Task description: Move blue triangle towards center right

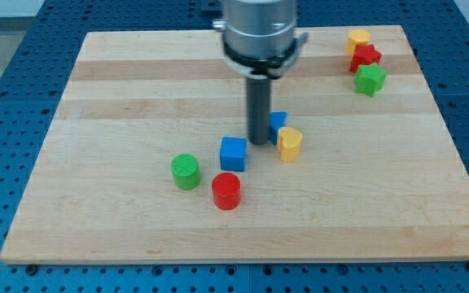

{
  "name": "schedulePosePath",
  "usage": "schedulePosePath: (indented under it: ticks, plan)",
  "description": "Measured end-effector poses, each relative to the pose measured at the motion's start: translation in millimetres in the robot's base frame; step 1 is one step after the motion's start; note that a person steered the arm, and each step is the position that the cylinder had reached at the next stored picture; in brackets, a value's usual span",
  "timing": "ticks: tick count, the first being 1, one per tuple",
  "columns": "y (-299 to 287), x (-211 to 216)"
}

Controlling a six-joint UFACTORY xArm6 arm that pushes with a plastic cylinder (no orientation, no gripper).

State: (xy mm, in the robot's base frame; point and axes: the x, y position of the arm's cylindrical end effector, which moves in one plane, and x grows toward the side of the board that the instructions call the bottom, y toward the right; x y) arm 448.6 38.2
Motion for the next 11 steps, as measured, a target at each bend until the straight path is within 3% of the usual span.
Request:
schedulePosePath:
  ticks: [1, 2, 3, 5, 8, 11]
  plan:
    - [45, 0]
    - [38, -2]
    - [-13, -2]
    - [-3, -32]
    - [-2, -32]
    - [57, -32]
